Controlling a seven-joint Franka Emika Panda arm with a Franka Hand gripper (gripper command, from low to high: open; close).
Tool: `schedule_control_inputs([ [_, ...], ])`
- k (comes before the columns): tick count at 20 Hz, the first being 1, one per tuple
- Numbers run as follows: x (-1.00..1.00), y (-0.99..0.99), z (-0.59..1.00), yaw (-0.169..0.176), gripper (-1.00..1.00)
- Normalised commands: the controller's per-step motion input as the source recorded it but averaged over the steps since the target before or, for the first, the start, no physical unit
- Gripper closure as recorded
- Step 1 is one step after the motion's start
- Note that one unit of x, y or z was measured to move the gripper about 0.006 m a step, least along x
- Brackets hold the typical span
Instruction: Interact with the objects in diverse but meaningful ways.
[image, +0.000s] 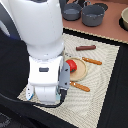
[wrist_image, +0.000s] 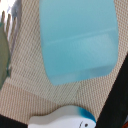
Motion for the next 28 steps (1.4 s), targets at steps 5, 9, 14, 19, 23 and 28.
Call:
schedule_control_inputs([
  [5,0.03,-0.04,-0.23,0.063,-1.0],
  [9,0.03,-0.09,-0.14,0.053,1.0],
  [14,0.07,-0.07,-0.03,0.04,1.0],
  [19,0.15,-0.05,0.12,0.018,1.0],
  [23,0.18,0.05,0.64,0.005,1.0],
  [28,-0.01,0.37,0.73,0.06,1.0],
])
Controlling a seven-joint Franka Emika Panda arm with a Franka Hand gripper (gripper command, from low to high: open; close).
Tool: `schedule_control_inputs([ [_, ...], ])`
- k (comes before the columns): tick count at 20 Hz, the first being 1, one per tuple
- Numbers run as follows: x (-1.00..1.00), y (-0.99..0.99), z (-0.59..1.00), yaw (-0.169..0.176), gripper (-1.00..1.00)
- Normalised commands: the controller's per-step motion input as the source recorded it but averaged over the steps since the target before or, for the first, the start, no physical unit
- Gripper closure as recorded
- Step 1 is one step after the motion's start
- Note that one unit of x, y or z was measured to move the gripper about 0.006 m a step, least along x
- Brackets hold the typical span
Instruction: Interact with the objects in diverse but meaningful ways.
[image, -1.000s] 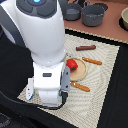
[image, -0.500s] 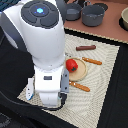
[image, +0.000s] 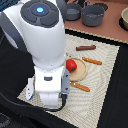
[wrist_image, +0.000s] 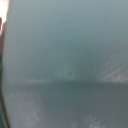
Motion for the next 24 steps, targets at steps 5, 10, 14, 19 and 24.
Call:
schedule_control_inputs([
  [5,-0.37,0.55,0.37,0.094,1.0],
  [10,-0.55,0.6,0.19,0.078,1.0],
  [14,-0.7,0.62,0.02,0.074,1.0],
  [19,-0.83,0.48,-0.01,0.054,1.0],
  [24,-0.9,0.41,-0.04,0.03,1.0],
])
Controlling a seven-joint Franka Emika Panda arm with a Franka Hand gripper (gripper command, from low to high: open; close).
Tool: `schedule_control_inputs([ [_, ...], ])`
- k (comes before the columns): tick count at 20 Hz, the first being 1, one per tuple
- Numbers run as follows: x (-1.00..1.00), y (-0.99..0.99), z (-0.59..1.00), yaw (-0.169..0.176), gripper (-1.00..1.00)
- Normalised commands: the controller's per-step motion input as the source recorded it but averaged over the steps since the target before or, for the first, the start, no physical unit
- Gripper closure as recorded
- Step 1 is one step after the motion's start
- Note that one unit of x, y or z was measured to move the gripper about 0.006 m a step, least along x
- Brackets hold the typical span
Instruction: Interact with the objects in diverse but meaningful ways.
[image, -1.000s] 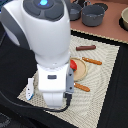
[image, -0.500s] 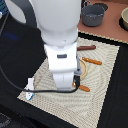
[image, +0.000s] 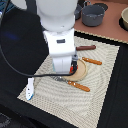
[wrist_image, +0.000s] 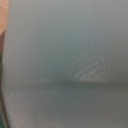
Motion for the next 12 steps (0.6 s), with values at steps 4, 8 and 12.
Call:
schedule_control_inputs([
  [4,-0.93,0.41,-0.13,0.015,1.0],
  [8,-0.81,0.5,-0.2,0.023,1.0],
  [12,-0.5,0.39,-0.29,0.015,1.0],
])
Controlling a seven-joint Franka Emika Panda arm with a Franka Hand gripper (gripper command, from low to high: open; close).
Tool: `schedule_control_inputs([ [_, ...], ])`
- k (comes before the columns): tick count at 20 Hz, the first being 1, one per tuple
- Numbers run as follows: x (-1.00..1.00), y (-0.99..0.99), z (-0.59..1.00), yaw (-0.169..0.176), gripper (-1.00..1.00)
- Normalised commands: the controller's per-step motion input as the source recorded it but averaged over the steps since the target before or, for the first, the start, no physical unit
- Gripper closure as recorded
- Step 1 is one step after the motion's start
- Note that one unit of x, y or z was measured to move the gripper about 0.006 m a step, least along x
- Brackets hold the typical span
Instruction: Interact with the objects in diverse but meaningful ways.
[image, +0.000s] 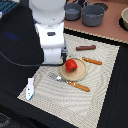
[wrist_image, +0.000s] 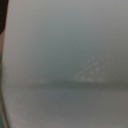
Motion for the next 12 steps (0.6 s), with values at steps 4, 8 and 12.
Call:
schedule_control_inputs([
  [4,0.0,0.11,-0.24,0.0,1.0],
  [8,-0.08,0.15,-0.23,0.007,1.0],
  [12,-0.17,0.2,-0.18,0.033,1.0],
])
